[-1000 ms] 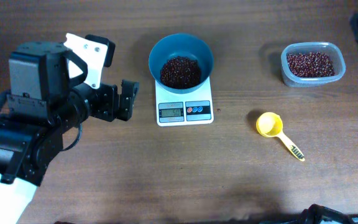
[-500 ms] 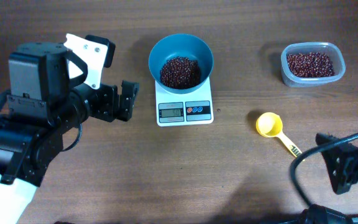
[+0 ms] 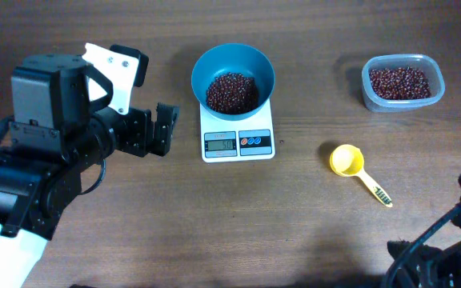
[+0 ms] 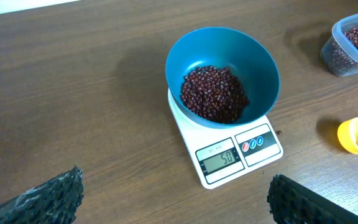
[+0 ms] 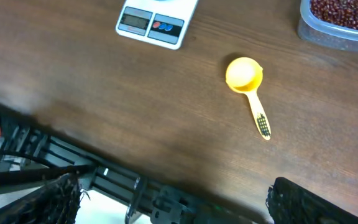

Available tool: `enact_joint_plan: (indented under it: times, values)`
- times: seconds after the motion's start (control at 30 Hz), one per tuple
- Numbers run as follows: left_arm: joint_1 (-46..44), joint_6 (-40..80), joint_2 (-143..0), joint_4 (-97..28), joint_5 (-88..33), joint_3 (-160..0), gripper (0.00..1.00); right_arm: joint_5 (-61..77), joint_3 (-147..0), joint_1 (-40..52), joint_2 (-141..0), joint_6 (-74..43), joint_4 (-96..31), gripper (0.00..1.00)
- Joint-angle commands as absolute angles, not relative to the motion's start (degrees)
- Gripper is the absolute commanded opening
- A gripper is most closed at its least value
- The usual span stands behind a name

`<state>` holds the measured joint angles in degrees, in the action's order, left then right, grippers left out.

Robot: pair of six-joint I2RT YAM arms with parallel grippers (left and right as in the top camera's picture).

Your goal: Scoop item into bowl and weigh 50g on scale

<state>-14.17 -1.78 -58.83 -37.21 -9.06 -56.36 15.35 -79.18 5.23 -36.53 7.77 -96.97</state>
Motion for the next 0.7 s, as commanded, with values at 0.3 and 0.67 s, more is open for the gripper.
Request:
enact_joint_plan:
  times: [0.3, 0.67]
  values:
    - [-14.1, -2.7, -58.8, -37.1, -9.6, -56.7, 0.99, 9.7, -78.9, 16.9, -19.9, 3.5, -91.8, 0.99]
    - [-14.1, -2.7, -58.8, -37.1, -9.6, -56.7, 0.99, 3.8, -36.9, 16.9, -19.8, 7.7, -40.2, 0.99]
